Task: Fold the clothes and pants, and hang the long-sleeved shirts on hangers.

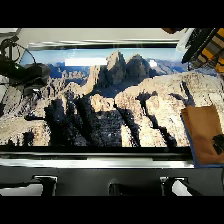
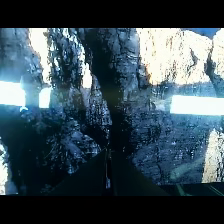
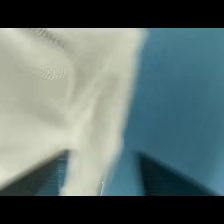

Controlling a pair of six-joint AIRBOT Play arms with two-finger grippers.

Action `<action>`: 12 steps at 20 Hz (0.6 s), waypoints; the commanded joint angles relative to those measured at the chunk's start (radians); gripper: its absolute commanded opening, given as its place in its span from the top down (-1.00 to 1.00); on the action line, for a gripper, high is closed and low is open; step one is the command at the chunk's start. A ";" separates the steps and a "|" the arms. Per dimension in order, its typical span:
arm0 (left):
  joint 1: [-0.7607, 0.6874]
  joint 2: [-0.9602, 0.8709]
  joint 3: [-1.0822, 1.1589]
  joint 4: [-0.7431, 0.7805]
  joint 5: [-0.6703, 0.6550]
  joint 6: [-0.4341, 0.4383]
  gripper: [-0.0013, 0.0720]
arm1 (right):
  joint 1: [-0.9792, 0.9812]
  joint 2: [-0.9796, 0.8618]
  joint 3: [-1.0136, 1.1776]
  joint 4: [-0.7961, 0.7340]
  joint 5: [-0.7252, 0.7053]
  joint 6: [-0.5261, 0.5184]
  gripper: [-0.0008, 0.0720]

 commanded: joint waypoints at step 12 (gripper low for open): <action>-0.123 0.282 -0.572 0.005 0.323 0.177 0.92 | 0.562 0.108 0.057 0.720 -0.333 -0.691 0.89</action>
